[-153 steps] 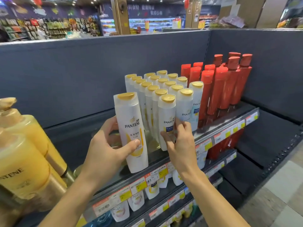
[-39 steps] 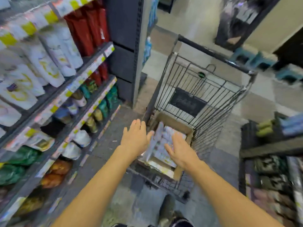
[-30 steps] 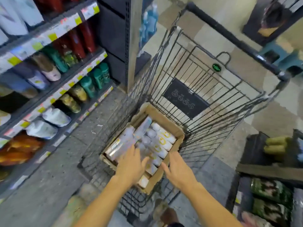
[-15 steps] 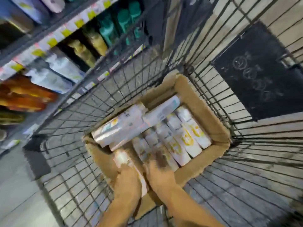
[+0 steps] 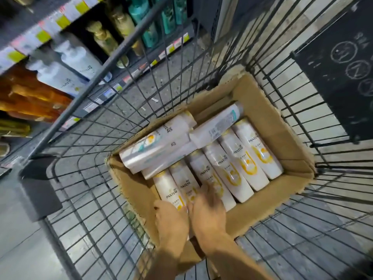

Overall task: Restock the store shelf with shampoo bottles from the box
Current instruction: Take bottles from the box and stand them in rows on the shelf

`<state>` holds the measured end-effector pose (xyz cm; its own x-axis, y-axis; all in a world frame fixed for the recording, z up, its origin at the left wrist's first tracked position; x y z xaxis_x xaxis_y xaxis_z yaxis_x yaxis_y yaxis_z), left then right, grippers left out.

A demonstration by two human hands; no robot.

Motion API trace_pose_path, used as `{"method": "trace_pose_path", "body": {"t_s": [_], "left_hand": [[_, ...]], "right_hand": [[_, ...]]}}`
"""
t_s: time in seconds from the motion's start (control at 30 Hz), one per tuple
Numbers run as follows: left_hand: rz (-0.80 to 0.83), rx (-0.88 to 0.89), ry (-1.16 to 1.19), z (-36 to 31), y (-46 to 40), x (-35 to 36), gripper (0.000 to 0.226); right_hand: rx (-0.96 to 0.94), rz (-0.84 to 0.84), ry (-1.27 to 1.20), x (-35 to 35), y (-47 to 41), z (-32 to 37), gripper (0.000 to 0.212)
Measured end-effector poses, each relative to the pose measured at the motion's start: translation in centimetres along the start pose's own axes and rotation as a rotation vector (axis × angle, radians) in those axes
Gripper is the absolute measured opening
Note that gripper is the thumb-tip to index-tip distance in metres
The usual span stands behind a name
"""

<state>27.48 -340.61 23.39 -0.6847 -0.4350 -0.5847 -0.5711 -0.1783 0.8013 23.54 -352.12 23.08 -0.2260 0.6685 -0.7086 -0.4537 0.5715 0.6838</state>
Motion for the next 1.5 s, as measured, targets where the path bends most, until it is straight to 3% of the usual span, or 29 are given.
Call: {"method": "trace_pose_path", "body": {"t_s": [0.23, 0.67, 0.77, 1.07, 1.37, 1.5], "left_hand": [[-0.022, 0.066, -0.036, -0.3, -0.3, -0.4, 0.057], [-0.04, 0.171, 0.142, -0.9, 1.8, -2.1, 0.049], [-0.029, 0.259, 0.135, -1.9, 4.2, -4.1, 0.049], [-0.055, 0.784, -0.02, -7.4, 13.6, -19.4, 0.05], [-0.236, 1.191, 0.12, -8.6, 22.8, -41.6, 0.057], [-0.31, 1.262, 0.202, -5.7, 25.9, -51.2, 0.058]], "right_hand": [[-0.039, 0.053, -0.173, 0.8, -1.8, -0.8, 0.034], [-0.118, 0.085, -0.124, -2.4, -2.3, 0.2, 0.046], [-0.183, 0.027, -0.169, -5.3, -0.5, 0.3, 0.037], [-0.176, -0.158, -0.297, -19.8, 9.1, 4.7, 0.038], [-0.331, -0.518, -0.628, -31.9, 25.9, 18.8, 0.035], [-0.437, -0.565, -0.707, -34.2, 31.8, 26.0, 0.034]]}}
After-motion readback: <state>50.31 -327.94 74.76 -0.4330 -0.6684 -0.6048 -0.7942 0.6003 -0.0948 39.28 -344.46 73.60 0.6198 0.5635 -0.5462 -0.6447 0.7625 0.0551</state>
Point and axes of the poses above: each hand's wrist, its own y-axis away from the middle knuckle, its own x-axis out of the palm, z = x × y, the point moved 7 cm from there along -y, towards the middle knuckle, and after that the axes turned 6 degrees about x, right-handed, at the moved point
